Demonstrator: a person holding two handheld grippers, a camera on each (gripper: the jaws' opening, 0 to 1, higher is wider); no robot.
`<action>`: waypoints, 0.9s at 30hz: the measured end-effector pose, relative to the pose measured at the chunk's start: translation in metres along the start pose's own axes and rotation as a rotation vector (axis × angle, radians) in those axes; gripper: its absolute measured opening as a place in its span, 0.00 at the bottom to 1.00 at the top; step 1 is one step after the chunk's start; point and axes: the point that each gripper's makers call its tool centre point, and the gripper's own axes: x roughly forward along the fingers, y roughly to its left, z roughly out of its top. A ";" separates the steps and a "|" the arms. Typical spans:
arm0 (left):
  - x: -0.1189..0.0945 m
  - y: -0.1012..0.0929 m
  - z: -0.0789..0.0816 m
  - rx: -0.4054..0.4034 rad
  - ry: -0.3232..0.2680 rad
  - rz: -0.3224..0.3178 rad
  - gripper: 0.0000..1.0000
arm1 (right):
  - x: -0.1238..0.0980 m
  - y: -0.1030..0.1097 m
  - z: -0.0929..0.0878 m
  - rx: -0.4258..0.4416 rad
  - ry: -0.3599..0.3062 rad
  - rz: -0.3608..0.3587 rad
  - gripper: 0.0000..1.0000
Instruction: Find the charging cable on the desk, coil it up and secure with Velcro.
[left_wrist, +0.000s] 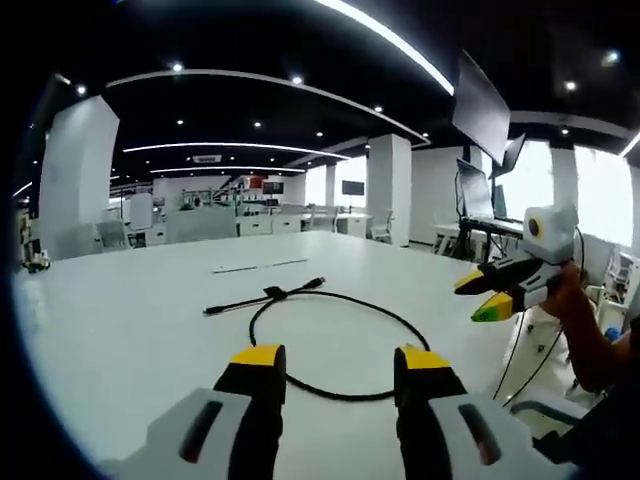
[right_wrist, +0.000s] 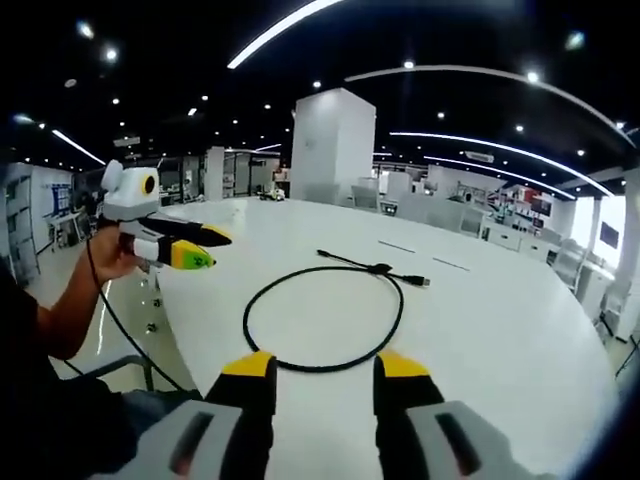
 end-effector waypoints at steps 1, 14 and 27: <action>-0.001 -0.001 -0.001 -0.001 0.003 -0.001 0.43 | -0.002 0.000 0.000 0.000 -0.003 -0.001 0.40; -0.020 -0.006 -0.002 0.012 -0.018 0.031 0.42 | -0.025 0.003 -0.008 0.018 -0.024 -0.050 0.41; -0.022 -0.003 0.000 -0.001 -0.048 0.040 0.41 | -0.022 0.005 -0.015 0.042 -0.020 -0.030 0.41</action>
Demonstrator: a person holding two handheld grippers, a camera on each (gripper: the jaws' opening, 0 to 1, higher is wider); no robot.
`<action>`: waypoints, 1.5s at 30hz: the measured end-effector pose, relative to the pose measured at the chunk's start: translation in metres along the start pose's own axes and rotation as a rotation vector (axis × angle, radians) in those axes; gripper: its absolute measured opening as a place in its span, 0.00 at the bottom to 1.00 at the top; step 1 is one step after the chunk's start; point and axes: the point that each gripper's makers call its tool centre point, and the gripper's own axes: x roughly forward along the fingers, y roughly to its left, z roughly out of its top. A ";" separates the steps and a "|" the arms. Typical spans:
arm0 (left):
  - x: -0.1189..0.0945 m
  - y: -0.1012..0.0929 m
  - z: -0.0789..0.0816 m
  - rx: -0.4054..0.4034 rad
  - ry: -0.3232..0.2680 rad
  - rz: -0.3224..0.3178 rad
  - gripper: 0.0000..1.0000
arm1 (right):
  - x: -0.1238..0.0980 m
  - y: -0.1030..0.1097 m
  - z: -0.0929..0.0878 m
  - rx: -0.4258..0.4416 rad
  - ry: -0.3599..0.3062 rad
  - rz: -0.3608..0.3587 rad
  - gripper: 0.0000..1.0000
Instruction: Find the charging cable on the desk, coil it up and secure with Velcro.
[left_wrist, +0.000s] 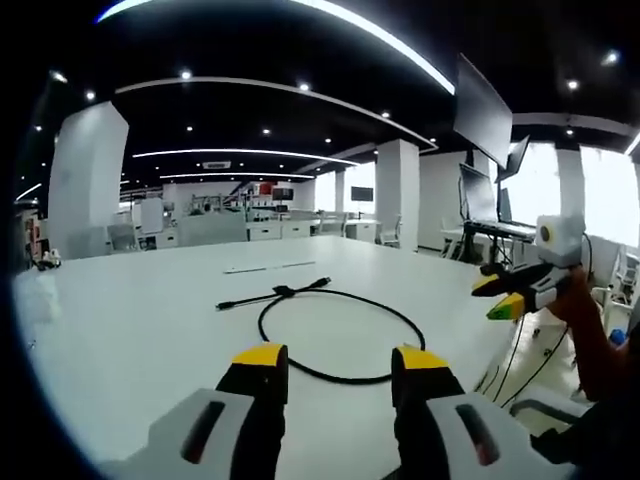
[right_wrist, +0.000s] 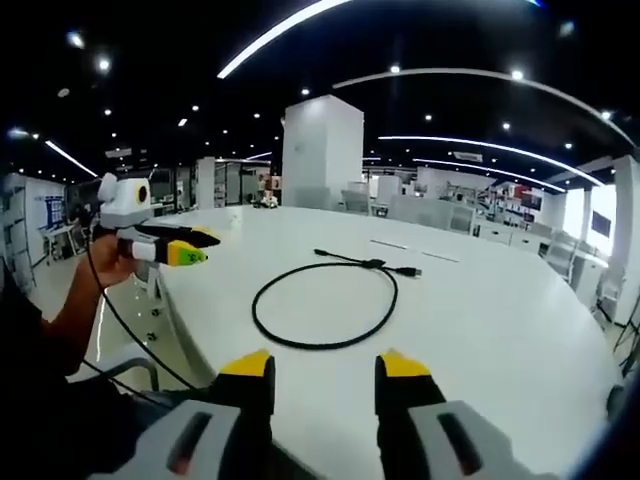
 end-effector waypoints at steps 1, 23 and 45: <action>0.000 0.000 0.000 0.001 0.001 0.000 0.41 | 0.000 0.000 -0.001 -0.006 0.005 -0.006 0.41; -0.009 0.001 0.007 0.020 -0.008 0.013 0.41 | -0.014 -0.006 0.001 -0.018 -0.002 -0.031 0.41; -0.005 -0.005 0.007 0.031 0.001 -0.006 0.41 | -0.017 -0.008 0.001 -0.017 0.002 -0.037 0.41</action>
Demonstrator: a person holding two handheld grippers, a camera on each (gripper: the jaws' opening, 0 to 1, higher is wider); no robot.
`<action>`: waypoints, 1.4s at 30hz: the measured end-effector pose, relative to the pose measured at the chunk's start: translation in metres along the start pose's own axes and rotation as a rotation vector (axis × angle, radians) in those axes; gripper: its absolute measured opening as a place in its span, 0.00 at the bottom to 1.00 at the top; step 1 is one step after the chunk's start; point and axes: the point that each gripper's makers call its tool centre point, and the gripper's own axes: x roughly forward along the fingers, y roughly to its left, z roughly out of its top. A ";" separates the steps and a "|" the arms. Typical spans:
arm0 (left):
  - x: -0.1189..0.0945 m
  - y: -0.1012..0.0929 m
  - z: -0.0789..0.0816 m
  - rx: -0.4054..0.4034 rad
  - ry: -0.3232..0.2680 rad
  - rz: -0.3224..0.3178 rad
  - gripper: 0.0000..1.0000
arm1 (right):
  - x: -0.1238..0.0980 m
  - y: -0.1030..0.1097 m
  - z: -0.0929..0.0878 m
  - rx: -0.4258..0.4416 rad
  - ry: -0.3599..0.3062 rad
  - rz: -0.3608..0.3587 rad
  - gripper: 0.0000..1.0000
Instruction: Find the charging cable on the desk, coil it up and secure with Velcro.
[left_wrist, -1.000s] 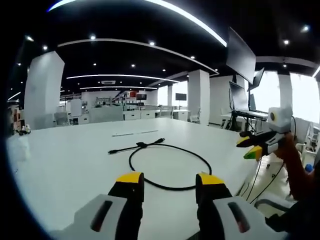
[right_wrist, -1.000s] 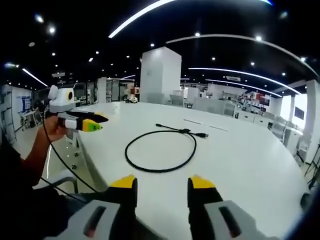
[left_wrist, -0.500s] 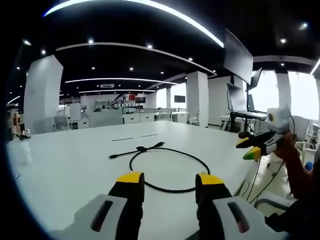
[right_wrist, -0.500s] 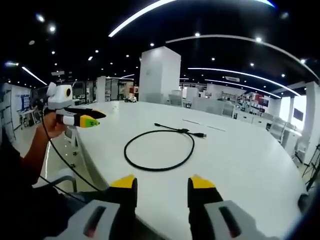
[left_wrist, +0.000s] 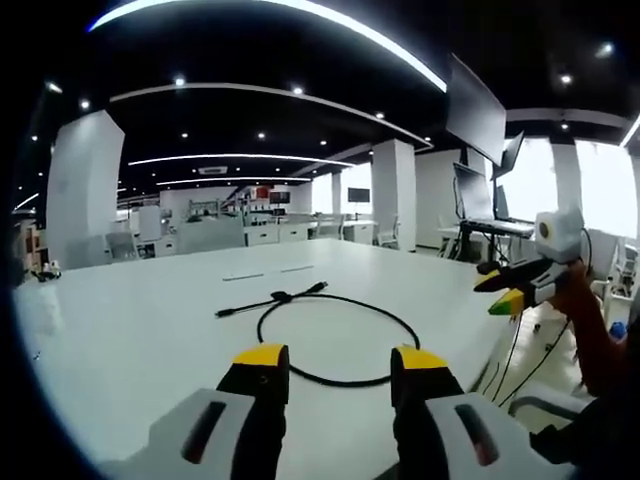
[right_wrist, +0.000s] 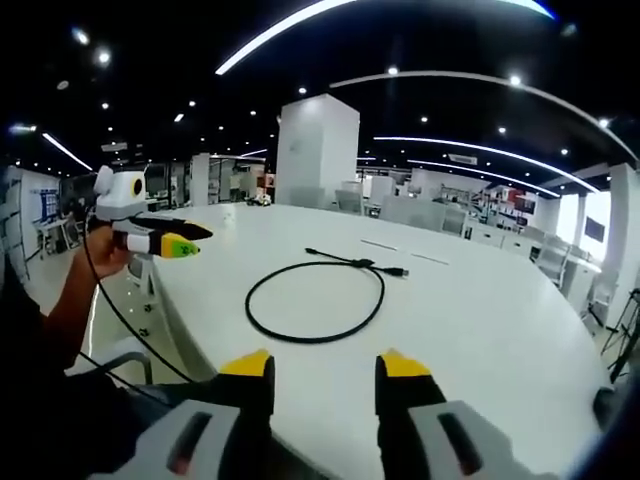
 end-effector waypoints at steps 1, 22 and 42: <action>0.000 -0.001 0.000 0.001 0.003 -0.002 0.41 | 0.000 0.000 0.000 -0.001 0.000 -0.001 0.41; 0.002 -0.006 0.001 0.007 0.004 -0.014 0.41 | 0.006 0.001 -0.004 -0.008 0.011 0.009 0.43; 0.003 -0.008 -0.003 0.000 0.014 -0.024 0.39 | -0.003 -0.005 0.008 -0.010 -0.037 -0.013 0.41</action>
